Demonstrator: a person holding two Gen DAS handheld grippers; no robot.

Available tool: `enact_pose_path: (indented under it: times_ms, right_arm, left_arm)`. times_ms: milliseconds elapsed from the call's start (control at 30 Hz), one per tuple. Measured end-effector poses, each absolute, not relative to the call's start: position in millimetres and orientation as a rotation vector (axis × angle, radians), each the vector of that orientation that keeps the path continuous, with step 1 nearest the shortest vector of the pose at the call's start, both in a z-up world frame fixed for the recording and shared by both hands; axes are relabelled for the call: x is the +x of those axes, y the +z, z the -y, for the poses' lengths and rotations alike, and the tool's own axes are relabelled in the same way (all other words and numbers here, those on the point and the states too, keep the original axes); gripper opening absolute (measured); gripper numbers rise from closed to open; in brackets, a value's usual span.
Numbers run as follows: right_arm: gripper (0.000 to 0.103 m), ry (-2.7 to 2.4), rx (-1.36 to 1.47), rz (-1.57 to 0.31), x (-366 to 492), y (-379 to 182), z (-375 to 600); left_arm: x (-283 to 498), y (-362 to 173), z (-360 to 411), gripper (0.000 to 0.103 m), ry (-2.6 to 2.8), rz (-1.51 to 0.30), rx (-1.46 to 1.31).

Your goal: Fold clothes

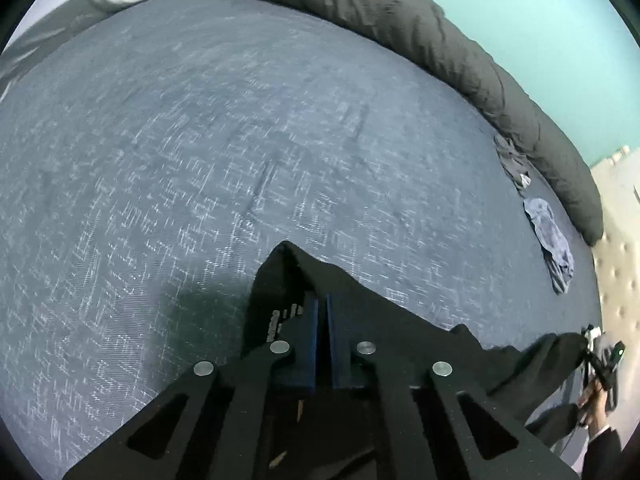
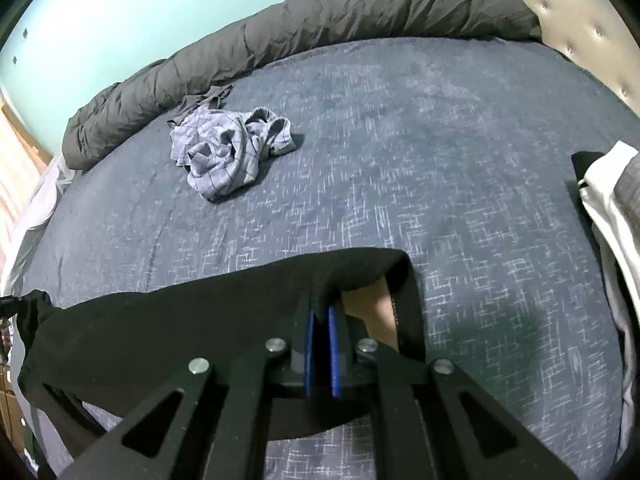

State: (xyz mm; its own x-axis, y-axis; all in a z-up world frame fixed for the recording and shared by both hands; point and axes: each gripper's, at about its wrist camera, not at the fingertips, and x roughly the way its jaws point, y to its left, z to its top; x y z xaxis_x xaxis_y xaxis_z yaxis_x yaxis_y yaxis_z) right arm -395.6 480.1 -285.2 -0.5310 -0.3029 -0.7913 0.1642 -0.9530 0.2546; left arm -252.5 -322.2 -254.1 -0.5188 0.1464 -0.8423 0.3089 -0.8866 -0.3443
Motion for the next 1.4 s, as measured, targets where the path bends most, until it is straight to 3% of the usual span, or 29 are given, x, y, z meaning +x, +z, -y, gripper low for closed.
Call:
enact_pose_path:
  times_ms: [367,733,967,1133,1167,1200,1233,1400]
  right_arm:
    - [0.005,-2.677,1.161,0.284,-396.9,-237.5,-506.3]
    - [0.005,-2.788,1.038,0.320,-407.4,-191.9,-532.9]
    - [0.006,-2.767,1.296,0.221,-436.2,-226.0,-522.1]
    - [0.019,-2.844,1.459,0.167,-443.6,-251.5,-523.6]
    - [0.034,-2.870,1.448,0.187,-441.7,-251.5,-527.4]
    - [0.045,-2.882,1.434,0.218,-439.2,-251.1,-531.6]
    - [0.056,-2.864,1.437,0.229,-437.2,-252.8,-532.3]
    - [0.056,-2.730,1.491,0.238,-429.6,-266.1,-528.8]
  left_arm:
    - [-241.4,-188.8,343.8,0.002,-2.633,-0.644,1.216]
    - [-249.9,-164.9,370.7,0.003,-2.588,-0.738,1.110]
    - [-281.2,-191.4,359.3,0.003,-2.554,-0.638,1.208]
    - [-295.1,-218.9,347.2,0.010,-2.502,-0.588,1.283]
    - [-295.6,-221.3,345.2,0.022,-2.498,-0.569,1.292]
    - [-295.5,-223.7,344.2,0.043,-2.486,-0.551,1.308]
    - [-293.7,-225.4,343.7,0.047,-2.480,-0.549,1.317]
    - [-278.0,-229.8,337.6,0.048,-2.467,-0.562,1.372]
